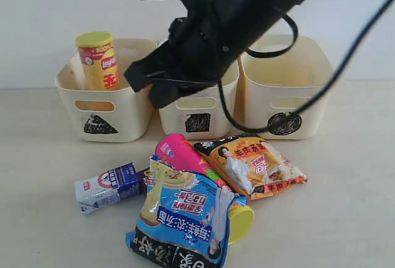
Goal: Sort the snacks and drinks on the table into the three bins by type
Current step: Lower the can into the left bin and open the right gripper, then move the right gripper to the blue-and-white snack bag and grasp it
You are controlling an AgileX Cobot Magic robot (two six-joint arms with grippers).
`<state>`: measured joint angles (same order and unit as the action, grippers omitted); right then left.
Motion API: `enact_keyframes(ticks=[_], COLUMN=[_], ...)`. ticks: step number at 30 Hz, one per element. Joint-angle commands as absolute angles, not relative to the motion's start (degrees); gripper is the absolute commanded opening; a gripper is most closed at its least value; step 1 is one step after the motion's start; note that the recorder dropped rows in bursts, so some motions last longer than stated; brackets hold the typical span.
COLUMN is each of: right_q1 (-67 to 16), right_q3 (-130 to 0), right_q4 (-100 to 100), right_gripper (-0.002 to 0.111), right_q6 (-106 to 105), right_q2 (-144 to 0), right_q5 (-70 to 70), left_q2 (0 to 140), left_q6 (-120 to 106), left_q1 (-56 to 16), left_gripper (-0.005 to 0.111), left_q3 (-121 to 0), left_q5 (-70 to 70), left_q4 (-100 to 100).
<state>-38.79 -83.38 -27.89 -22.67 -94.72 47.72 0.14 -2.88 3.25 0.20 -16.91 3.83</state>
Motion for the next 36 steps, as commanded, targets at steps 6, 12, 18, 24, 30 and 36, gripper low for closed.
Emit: enact_keyframes(ticks=[6, 12, 18, 24, 30, 36], right_q1=[-38.38, -38.38, -38.5, -38.5, -38.5, -40.84], right_q3=[-61.14, -44.91, -32.87, -27.87, -25.09, -24.64], right_q4=[-34.1, -42.87, -53.38, -56.59, -59.66, -62.61], right_gripper=[0.0, 0.0, 0.0, 0.0, 0.014, 0.071], right_q6=[-23.29, -23.56, -23.56, -24.32, -26.08, -30.8], right_q2=[-76.14, -67.74, -64.46, -64.6, -64.6, -64.6], right_q5=[36.13, 26.84, 21.48, 23.97, 22.09, 17.5], left_q2=[0.0, 0.0, 0.0, 0.0, 0.0, 0.0], left_q6=[-2.63, -2.63, -2.63, -2.63, -2.63, -2.63], left_q1=[3.45, 3.45, 3.43, 3.43, 3.43, 3.43], left_gripper=[0.004, 0.004, 0.004, 0.004, 0.004, 0.004], left_q3=[0.0, 0.0, 0.0, 0.0, 0.0, 0.0], left_q5=[-16.35, -16.35, -16.35, -16.35, -16.35, -16.35], left_q4=[3.98, 3.98, 3.98, 3.98, 3.98, 3.98])
